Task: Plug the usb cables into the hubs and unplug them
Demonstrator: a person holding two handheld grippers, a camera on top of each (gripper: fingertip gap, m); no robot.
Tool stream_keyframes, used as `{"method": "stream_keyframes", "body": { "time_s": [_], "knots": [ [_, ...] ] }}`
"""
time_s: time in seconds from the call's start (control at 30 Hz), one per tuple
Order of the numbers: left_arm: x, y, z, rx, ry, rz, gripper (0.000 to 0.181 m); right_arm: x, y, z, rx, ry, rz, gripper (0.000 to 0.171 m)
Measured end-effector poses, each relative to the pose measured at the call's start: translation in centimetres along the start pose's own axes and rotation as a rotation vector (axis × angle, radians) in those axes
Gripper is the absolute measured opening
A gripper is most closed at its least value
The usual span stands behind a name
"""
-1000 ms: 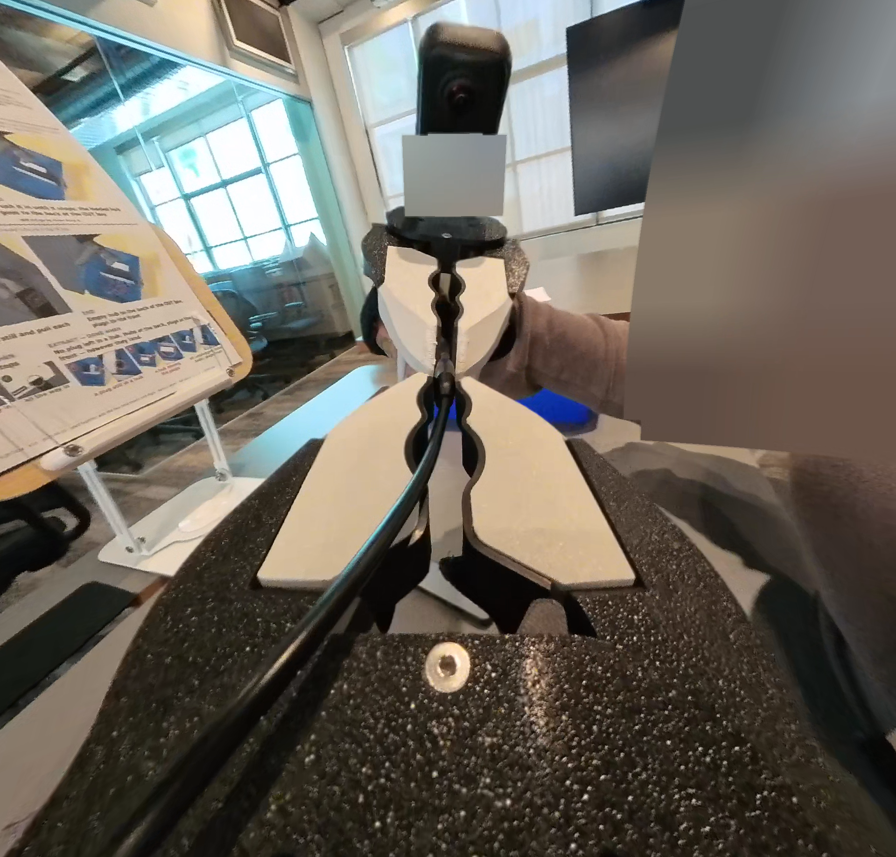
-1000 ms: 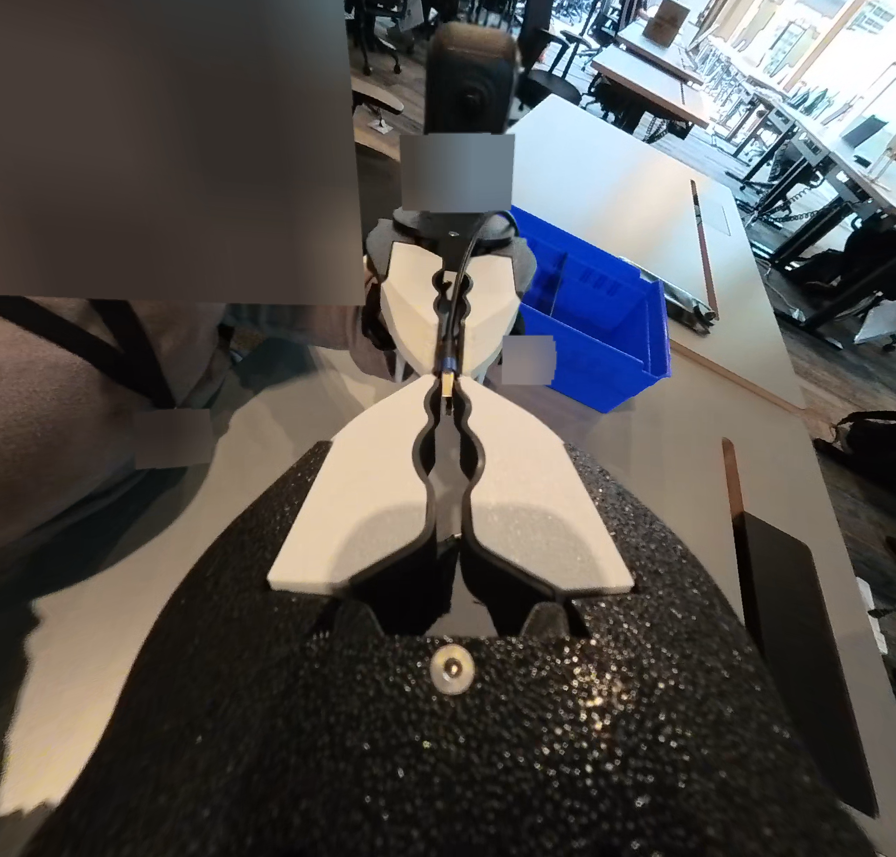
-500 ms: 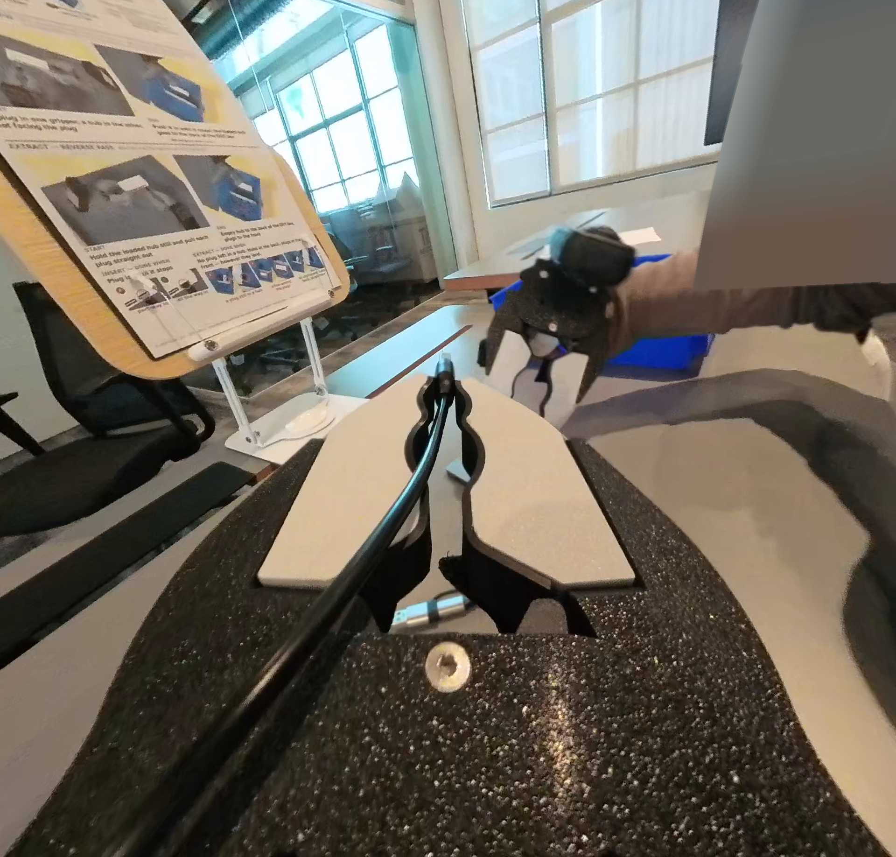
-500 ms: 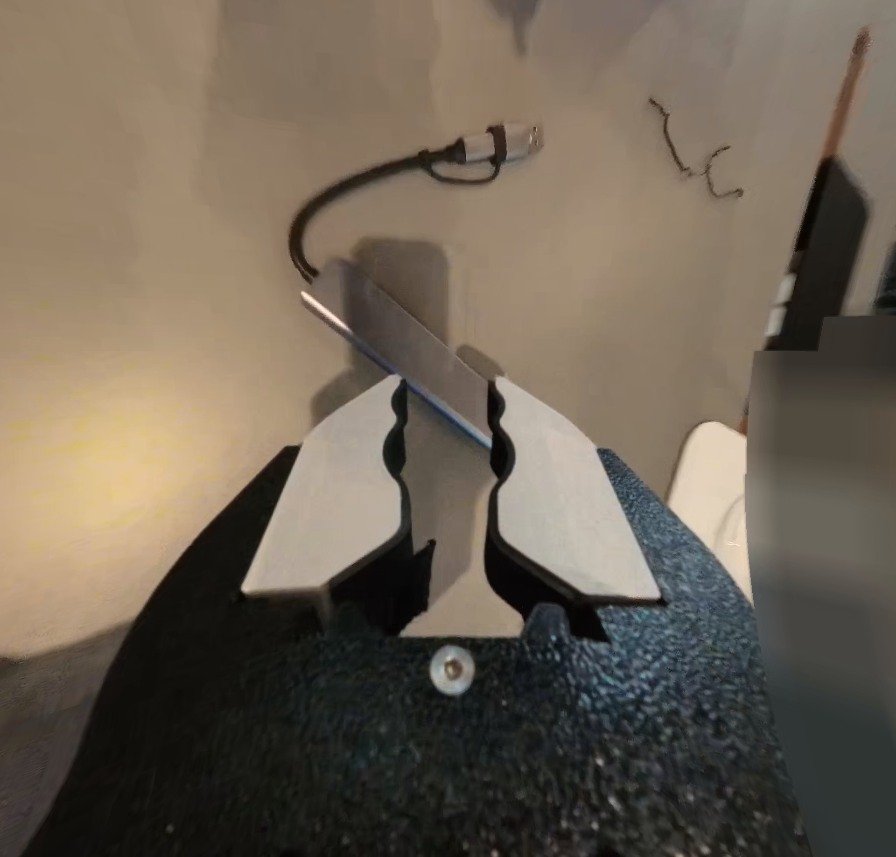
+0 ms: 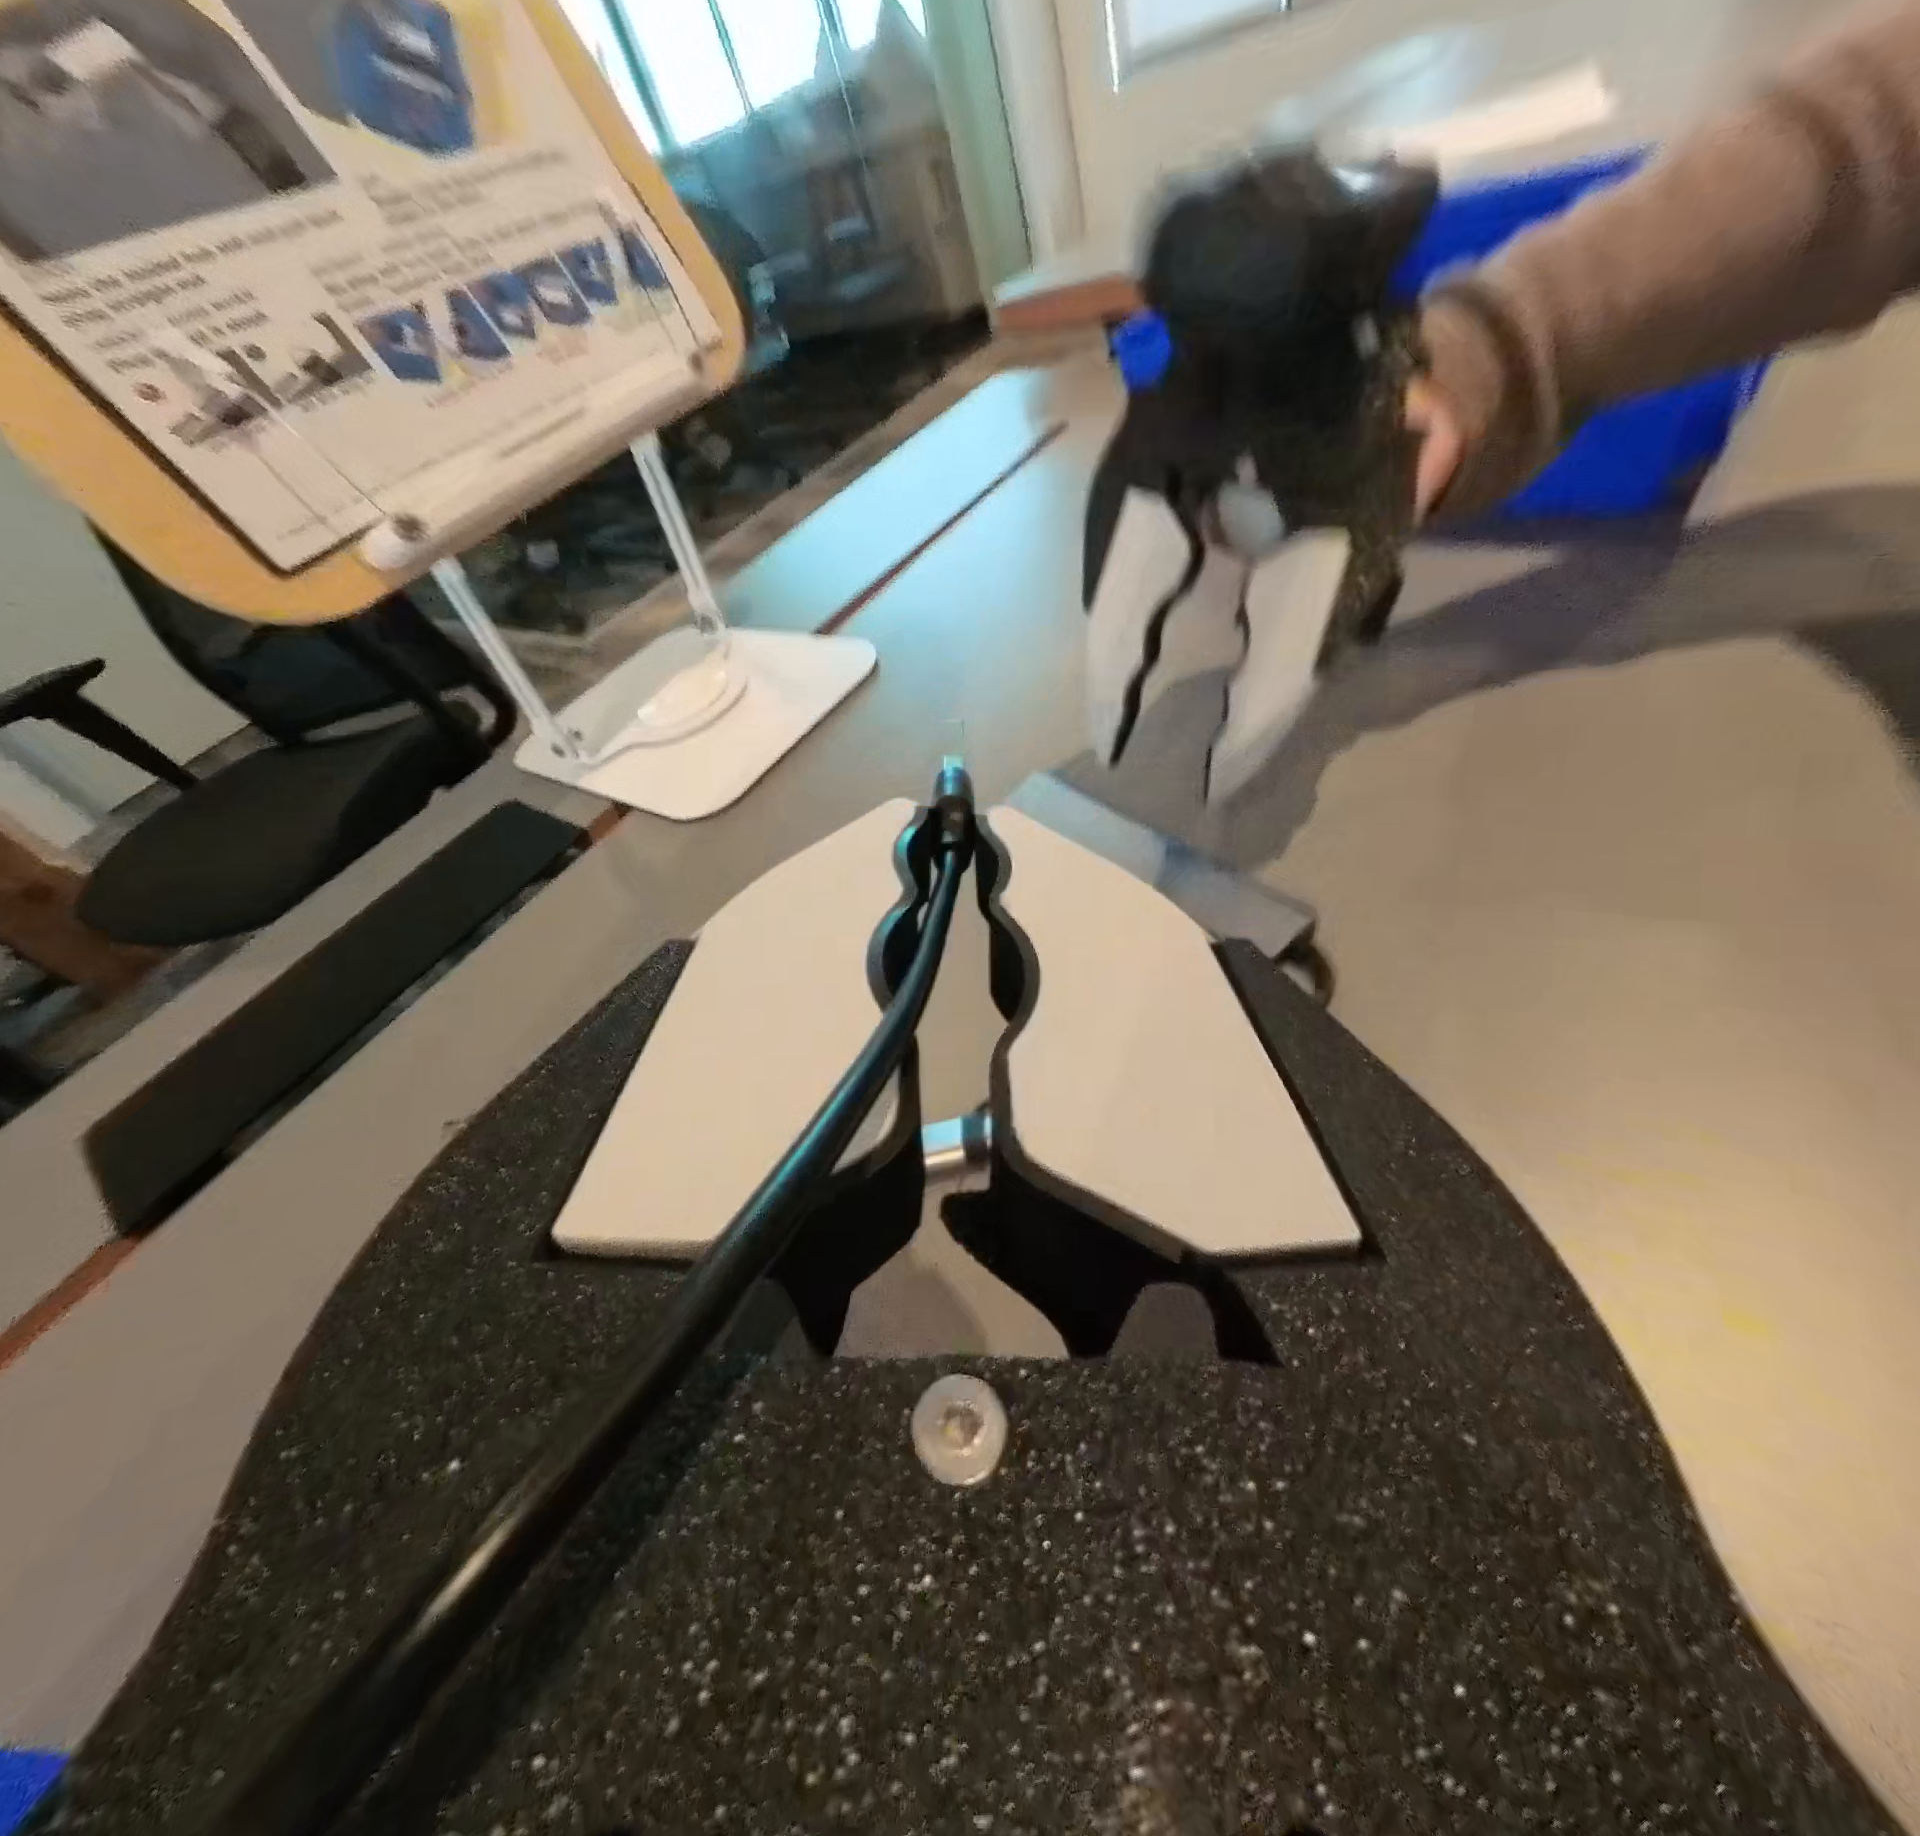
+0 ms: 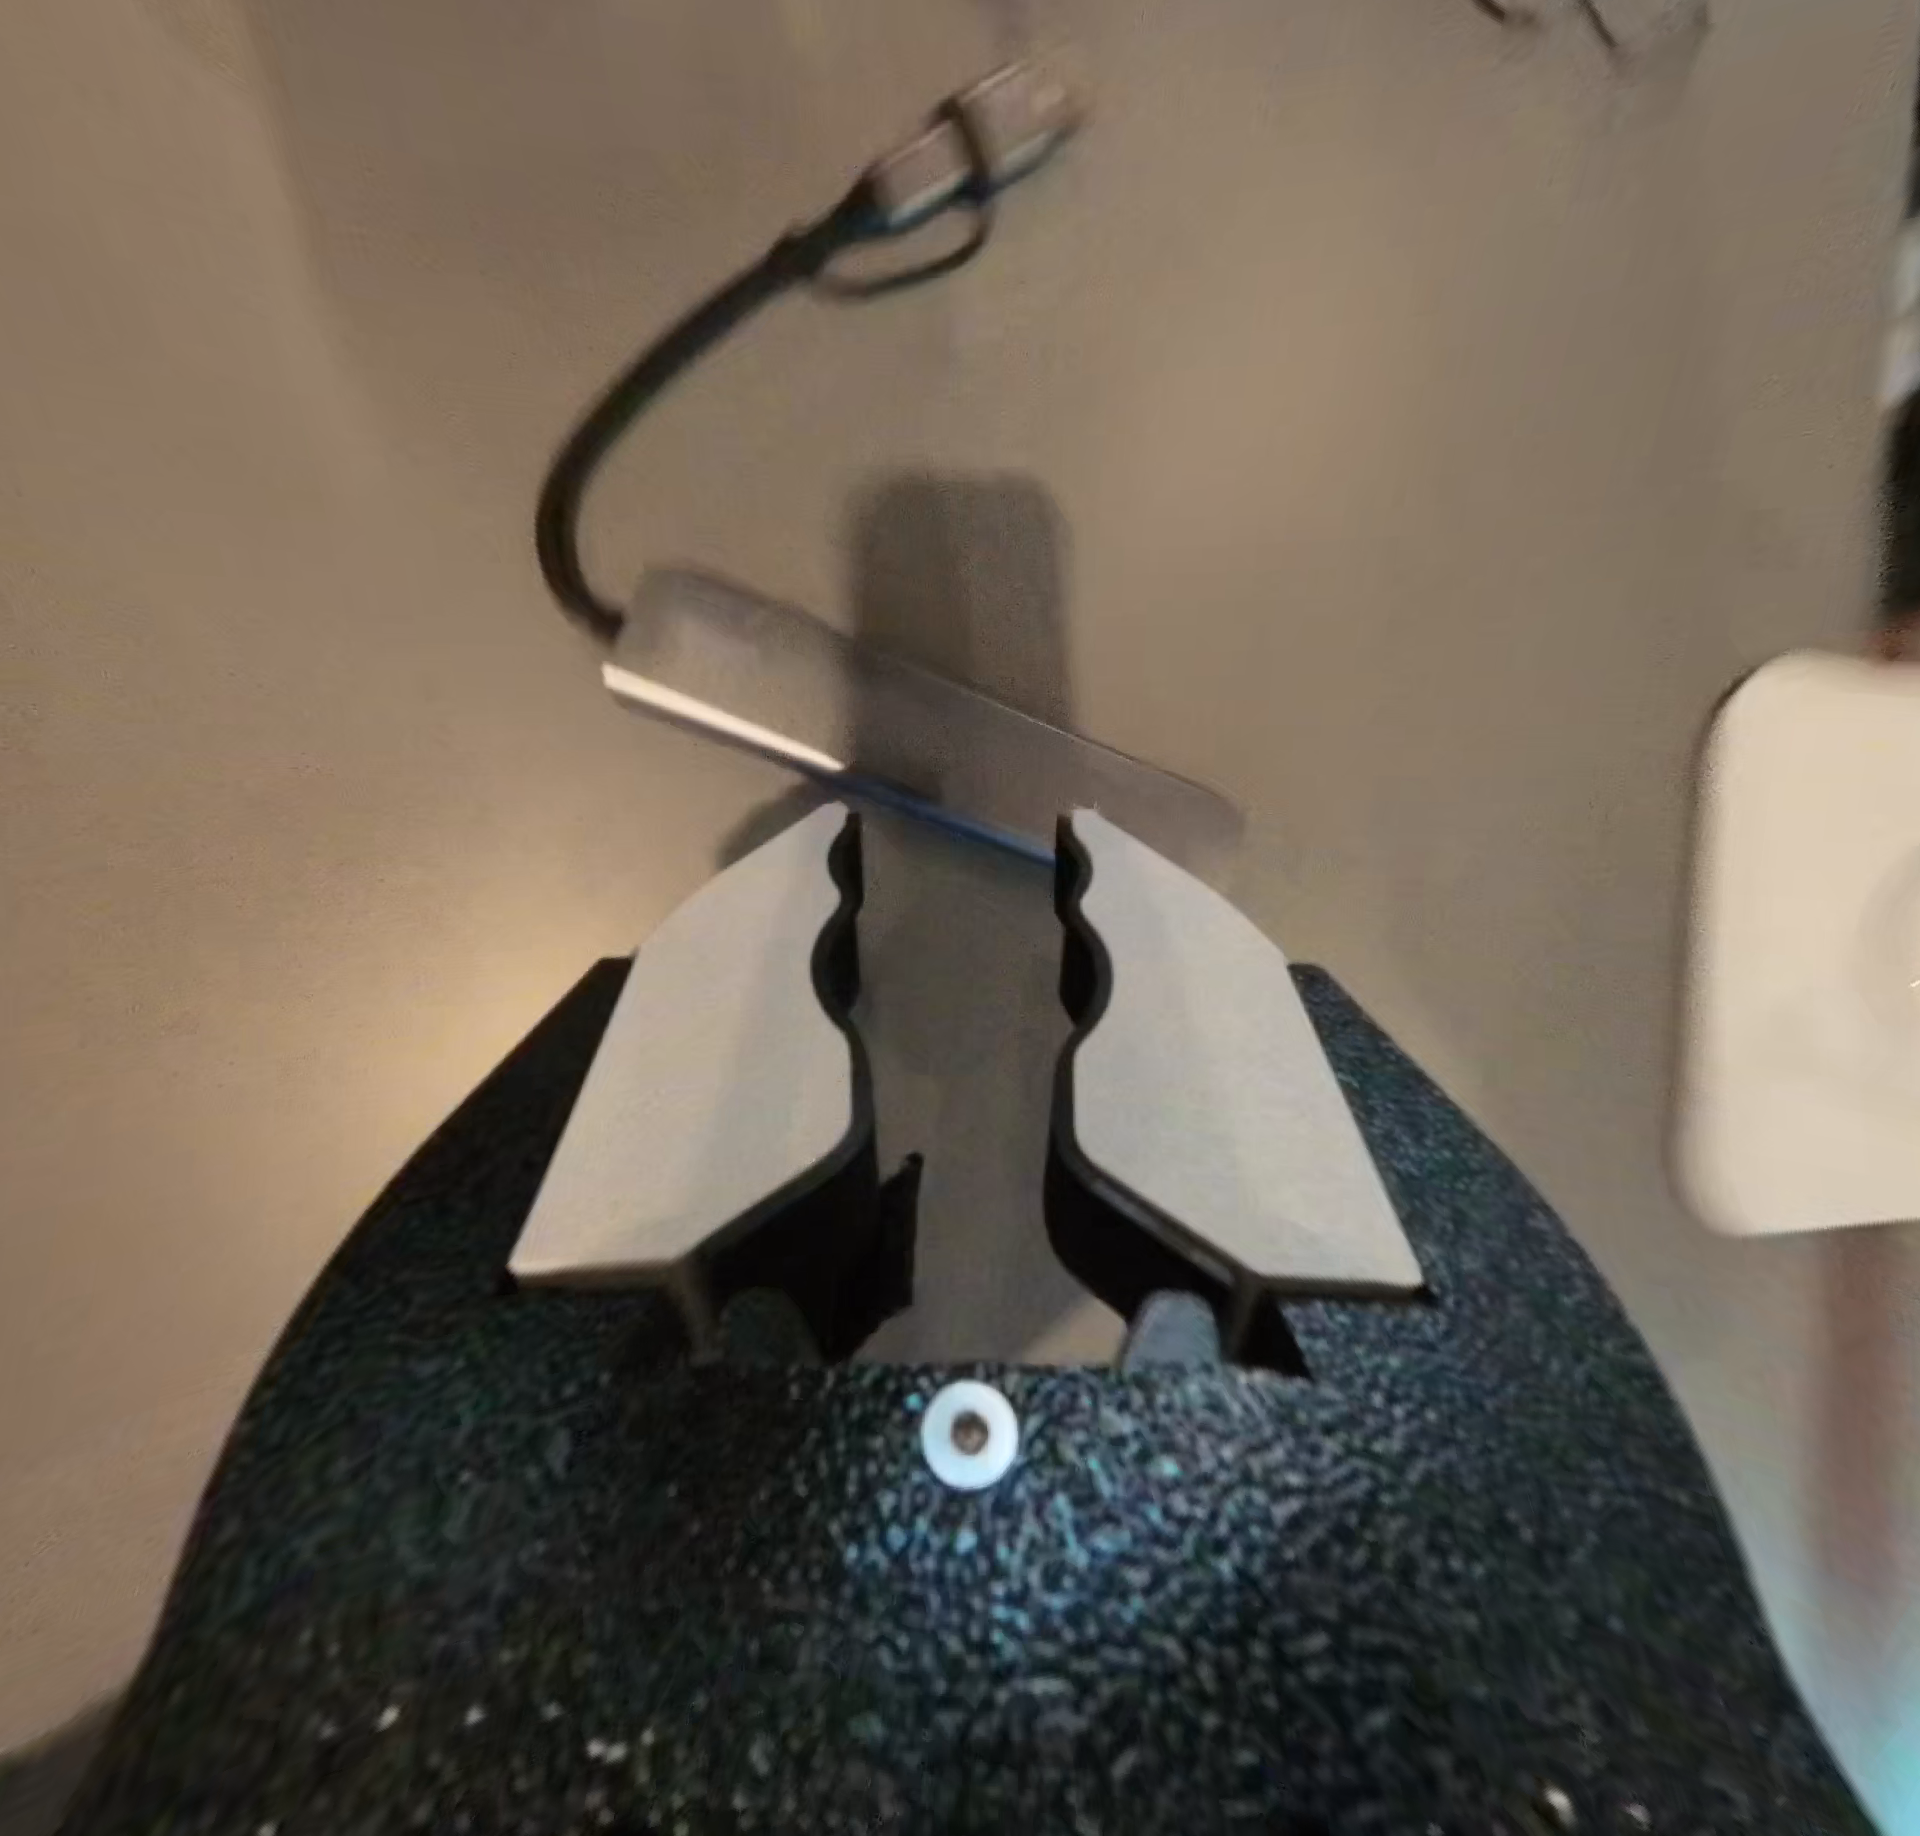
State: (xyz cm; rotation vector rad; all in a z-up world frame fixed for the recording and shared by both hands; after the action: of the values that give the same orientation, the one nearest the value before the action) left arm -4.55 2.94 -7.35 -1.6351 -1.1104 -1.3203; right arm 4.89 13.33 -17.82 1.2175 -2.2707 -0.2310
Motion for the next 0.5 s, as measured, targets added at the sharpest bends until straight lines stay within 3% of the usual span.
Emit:
{"method": "stream_keyframes", "body": {
  "time_s": [0.03,0.17,0.27,0.5],
  "knots": [
    [-0.8,0.2,0.8,0.017,-0.056,0.056,0.008,0.0,0.2,-0.3,0.042,0.067,0.192,0.034],
    [-3.1,1.5,4.2,0.01,-0.209,0.265,0.008,0.1,0.8,-1.4,0.289,0.299,0.872,0.046],
    [-4.5,2.3,6.2,-0.024,-0.3,0.383,0.008,0.1,0.9,-1.4,0.498,0.389,1.266,0.054],
    [-8.0,3.5,8.1,-0.115,-0.477,0.547,0.008,-0.4,0.3,0.1,0.573,0.35,1.509,0.059]
  ]
}}
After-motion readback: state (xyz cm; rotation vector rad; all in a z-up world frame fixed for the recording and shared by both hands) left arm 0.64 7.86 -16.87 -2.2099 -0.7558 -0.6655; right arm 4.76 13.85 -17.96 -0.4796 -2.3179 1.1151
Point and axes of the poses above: each gripper's, where its closed fingertips meet, z out along the fingers, x out of its top, y = z × x across the jaws, the point moved 1 cm from there along -z, back along the fingers, and after that the axes turned 15 degrees about -z, right-handed, at the moved point
